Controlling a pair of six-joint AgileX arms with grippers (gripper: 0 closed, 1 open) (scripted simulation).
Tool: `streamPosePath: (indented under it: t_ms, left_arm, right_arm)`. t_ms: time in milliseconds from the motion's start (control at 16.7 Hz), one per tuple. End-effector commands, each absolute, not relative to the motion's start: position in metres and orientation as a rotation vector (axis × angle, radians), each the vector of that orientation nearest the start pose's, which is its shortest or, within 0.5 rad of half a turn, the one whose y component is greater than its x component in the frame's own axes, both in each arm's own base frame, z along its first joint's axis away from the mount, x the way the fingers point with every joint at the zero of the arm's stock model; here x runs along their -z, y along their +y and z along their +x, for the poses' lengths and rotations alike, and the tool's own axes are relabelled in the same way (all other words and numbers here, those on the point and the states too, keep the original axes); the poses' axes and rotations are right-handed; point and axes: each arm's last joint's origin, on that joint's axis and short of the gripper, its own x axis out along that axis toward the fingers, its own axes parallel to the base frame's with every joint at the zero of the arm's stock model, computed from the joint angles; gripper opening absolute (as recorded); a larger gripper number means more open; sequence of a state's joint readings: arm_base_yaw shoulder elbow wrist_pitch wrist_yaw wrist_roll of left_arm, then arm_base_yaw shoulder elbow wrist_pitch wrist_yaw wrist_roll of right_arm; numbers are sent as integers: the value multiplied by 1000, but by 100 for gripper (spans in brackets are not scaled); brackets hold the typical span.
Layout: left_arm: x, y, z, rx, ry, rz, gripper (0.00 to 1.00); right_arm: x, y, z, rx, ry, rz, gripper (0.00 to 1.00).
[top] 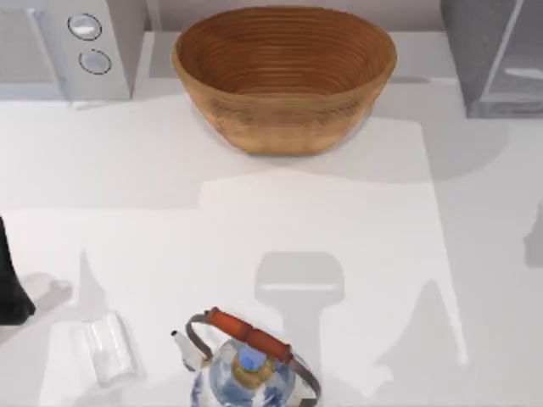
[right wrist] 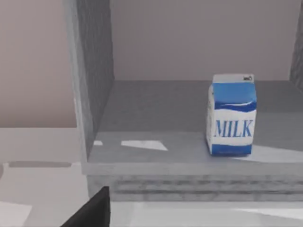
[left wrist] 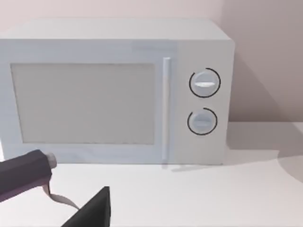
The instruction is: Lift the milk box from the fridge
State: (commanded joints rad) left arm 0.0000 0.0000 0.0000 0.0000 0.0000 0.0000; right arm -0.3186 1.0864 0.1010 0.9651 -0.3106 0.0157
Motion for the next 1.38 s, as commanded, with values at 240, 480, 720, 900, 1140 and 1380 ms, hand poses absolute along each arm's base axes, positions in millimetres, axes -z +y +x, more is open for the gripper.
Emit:
streamPosePath:
  t_ms: [240, 480, 720, 900, 1140, 1380]
  left_arm:
    - [-160, -1, 106, 0, 0, 0, 100]
    - [-160, -1, 106, 0, 0, 0, 100]
    - [-160, -1, 106, 0, 0, 0, 100]
    - [-160, -1, 106, 0, 0, 0, 100]
    - [-160, -1, 106, 0, 0, 0, 100]
    - [-160, -1, 106, 0, 0, 0, 100]
  right_arm:
    - [-133, -74, 195, 1, 58, 29, 100]
    - [-118, -93, 202, 1, 25, 15, 100]
    - [-110, -102, 205, 0, 1, 0, 100]
    - [-110, -102, 205, 0, 0, 0, 100]
    - [-112, -102, 208, -9, -14, -11, 100]
    - [-128, -109, 245, -48, -128, -94, 100]
